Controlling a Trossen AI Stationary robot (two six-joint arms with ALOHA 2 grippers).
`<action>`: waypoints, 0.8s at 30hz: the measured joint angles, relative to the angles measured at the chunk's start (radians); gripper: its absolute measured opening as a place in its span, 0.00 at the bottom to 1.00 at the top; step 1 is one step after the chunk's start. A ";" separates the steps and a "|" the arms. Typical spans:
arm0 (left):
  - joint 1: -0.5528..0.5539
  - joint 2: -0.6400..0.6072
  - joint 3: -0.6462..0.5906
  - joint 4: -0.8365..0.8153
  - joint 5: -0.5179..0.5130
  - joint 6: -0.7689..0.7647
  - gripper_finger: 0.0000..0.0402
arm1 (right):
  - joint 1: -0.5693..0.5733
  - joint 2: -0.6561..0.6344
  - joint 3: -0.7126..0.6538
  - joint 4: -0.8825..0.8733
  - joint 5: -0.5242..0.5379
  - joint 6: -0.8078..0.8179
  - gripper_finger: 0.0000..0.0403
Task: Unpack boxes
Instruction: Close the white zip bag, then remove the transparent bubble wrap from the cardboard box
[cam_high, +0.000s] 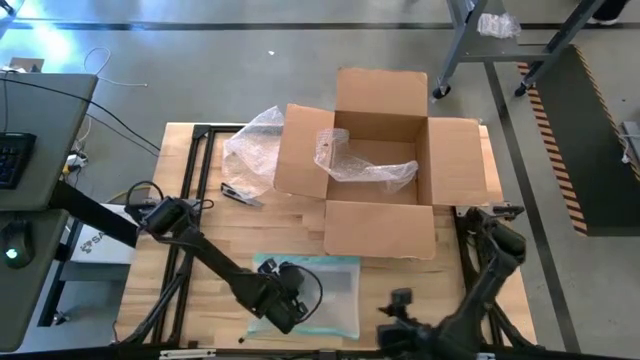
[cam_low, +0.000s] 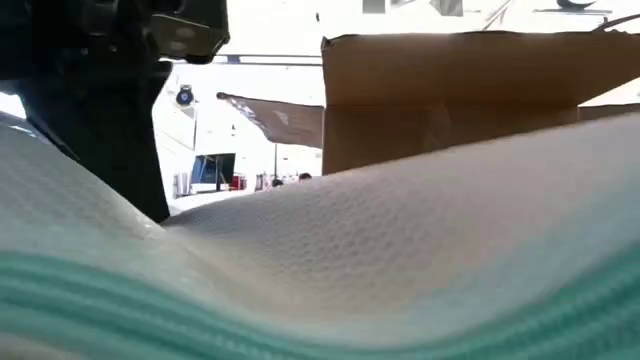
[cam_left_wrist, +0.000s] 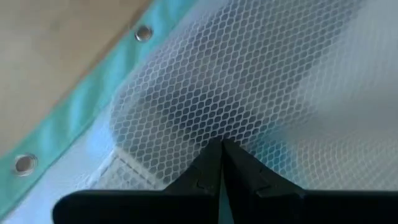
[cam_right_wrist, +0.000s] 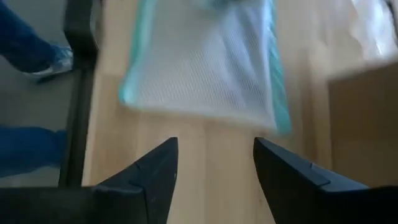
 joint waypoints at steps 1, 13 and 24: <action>-0.011 0.000 -0.012 0.003 0.003 -0.021 0.00 | 0.020 -0.006 0.000 -0.039 0.009 0.056 0.49; -0.304 -0.173 -0.041 -0.472 0.133 -0.467 0.00 | 0.186 -0.046 0.000 -0.189 0.241 0.284 0.47; -0.339 -0.306 -0.037 -0.283 -0.531 -0.532 0.00 | -0.030 -0.206 -0.002 -0.114 0.304 -0.286 0.47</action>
